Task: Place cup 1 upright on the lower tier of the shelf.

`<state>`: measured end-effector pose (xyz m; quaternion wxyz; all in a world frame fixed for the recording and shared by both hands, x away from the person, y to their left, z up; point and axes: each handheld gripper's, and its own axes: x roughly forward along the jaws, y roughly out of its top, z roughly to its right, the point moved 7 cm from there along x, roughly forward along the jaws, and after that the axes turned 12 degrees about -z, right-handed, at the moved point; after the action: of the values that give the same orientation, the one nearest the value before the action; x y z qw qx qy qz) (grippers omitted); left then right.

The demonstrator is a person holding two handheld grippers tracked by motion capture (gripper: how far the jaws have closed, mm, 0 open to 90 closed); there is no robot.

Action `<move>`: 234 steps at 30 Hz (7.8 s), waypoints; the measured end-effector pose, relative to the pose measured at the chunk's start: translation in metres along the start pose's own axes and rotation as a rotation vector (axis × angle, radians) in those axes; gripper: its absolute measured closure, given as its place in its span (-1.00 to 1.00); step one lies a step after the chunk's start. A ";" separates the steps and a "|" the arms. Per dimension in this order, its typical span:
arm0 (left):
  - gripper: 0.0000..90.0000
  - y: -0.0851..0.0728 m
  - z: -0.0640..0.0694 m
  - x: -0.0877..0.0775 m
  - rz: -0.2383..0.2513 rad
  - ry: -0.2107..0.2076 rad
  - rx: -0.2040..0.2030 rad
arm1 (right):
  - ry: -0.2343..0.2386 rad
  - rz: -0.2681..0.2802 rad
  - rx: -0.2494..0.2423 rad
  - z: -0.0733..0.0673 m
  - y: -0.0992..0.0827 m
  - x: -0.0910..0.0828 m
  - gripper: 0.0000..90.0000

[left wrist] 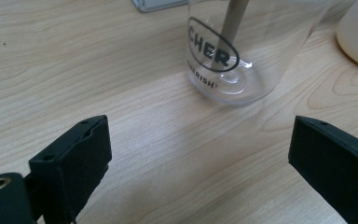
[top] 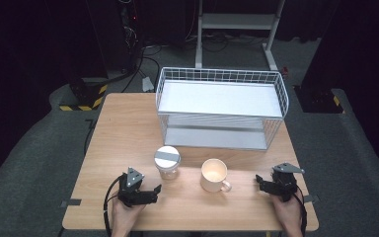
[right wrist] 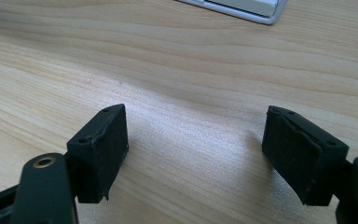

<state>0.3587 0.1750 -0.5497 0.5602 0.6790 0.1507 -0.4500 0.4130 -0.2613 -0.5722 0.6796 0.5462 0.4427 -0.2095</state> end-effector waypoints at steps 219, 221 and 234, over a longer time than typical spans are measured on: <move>-0.59 0.179 0.027 0.106 0.093 0.048 0.073 | -0.001 0.000 0.000 0.000 0.000 0.000 -0.50; -0.60 0.180 0.027 0.106 0.089 0.049 0.069 | -0.001 0.000 0.000 0.000 0.000 0.000 -0.50; -0.79 0.180 0.025 0.102 0.073 0.049 0.060 | -0.001 0.000 0.000 0.000 0.000 0.000 -0.50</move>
<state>0.5307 0.0633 -0.5159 0.5518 0.7114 0.1258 -0.4166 0.4130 -0.2613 -0.5722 0.6798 0.5460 0.4423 -0.2099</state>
